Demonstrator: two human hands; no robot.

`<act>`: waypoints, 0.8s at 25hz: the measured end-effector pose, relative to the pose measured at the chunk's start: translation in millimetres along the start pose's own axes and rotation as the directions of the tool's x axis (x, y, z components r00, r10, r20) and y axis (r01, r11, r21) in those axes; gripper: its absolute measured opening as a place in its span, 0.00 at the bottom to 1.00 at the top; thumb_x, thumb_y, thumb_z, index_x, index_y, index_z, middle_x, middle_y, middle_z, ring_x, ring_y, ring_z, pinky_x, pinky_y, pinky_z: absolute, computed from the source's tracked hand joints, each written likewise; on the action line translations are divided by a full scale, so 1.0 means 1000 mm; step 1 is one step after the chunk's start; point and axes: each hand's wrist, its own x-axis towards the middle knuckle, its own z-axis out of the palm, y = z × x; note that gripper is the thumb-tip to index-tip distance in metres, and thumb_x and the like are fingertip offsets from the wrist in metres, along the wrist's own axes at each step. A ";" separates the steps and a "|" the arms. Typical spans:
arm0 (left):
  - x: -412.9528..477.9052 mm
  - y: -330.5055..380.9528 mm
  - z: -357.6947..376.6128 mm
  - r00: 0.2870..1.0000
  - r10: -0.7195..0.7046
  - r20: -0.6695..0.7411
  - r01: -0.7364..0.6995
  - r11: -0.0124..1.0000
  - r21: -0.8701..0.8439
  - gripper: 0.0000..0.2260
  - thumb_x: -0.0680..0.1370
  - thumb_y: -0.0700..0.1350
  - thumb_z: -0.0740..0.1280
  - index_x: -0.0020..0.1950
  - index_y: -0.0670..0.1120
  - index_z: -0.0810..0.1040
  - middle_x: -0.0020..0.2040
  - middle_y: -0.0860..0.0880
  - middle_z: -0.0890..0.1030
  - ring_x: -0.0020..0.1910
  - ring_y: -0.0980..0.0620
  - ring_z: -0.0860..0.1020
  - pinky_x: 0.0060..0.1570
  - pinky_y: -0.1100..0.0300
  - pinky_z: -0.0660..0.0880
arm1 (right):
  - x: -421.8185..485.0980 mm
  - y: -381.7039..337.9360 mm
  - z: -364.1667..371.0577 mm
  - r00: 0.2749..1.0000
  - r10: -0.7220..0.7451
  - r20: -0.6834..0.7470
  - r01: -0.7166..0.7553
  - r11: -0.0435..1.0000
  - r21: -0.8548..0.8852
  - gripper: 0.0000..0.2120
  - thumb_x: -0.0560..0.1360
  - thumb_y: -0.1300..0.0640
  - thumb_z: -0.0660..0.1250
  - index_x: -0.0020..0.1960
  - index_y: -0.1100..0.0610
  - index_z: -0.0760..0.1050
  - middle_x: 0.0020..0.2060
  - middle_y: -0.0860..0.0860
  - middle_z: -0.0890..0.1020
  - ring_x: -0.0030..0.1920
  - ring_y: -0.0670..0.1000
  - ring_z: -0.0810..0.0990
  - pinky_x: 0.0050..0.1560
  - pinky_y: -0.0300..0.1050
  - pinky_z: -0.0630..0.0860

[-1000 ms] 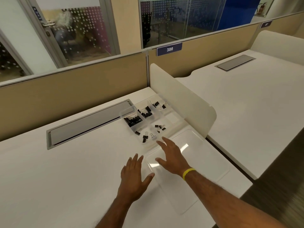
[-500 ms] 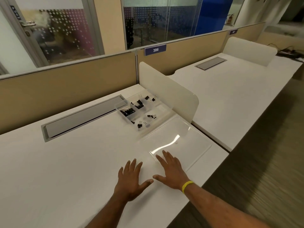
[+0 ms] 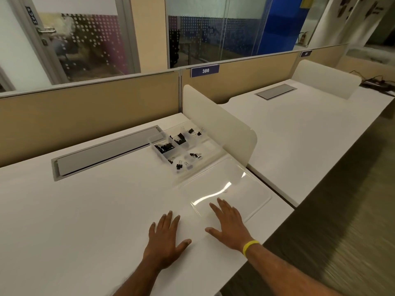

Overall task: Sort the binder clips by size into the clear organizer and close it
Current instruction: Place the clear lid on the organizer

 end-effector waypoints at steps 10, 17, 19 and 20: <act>0.065 0.031 0.010 0.992 -0.108 -0.071 0.108 0.994 -0.002 0.38 0.74 0.67 0.50 0.79 0.52 0.46 0.80 0.48 0.43 0.79 0.48 0.44 0.75 0.49 0.42 | 0.073 0.100 -0.034 0.978 0.149 -0.144 -0.135 0.985 0.105 0.37 0.75 0.39 0.63 0.78 0.50 0.52 0.78 0.55 0.47 0.78 0.55 0.43 0.76 0.54 0.45; 0.068 0.032 0.034 0.966 -0.127 -0.227 0.130 0.992 -0.001 0.35 0.75 0.67 0.52 0.79 0.53 0.53 0.80 0.51 0.51 0.77 0.54 0.46 0.73 0.55 0.37 | 0.100 0.151 -0.046 0.949 0.288 -0.128 -0.267 0.950 0.161 0.35 0.75 0.40 0.64 0.76 0.52 0.57 0.77 0.60 0.54 0.77 0.59 0.50 0.76 0.56 0.51; 0.070 0.033 0.035 0.964 -0.124 -0.237 0.131 0.991 0.013 0.34 0.75 0.67 0.54 0.78 0.53 0.56 0.79 0.49 0.55 0.77 0.53 0.49 0.73 0.54 0.39 | 0.103 0.154 -0.044 0.949 0.288 -0.133 -0.266 0.951 0.161 0.33 0.75 0.39 0.64 0.74 0.51 0.60 0.76 0.59 0.56 0.77 0.59 0.52 0.75 0.56 0.53; 0.071 0.033 0.035 0.963 -0.121 -0.241 0.128 0.992 0.014 0.33 0.76 0.67 0.54 0.78 0.54 0.57 0.78 0.49 0.58 0.77 0.53 0.51 0.73 0.55 0.40 | 0.105 0.156 -0.044 0.948 0.285 -0.141 -0.262 0.951 0.163 0.32 0.74 0.39 0.65 0.73 0.51 0.62 0.75 0.59 0.57 0.76 0.59 0.53 0.74 0.57 0.54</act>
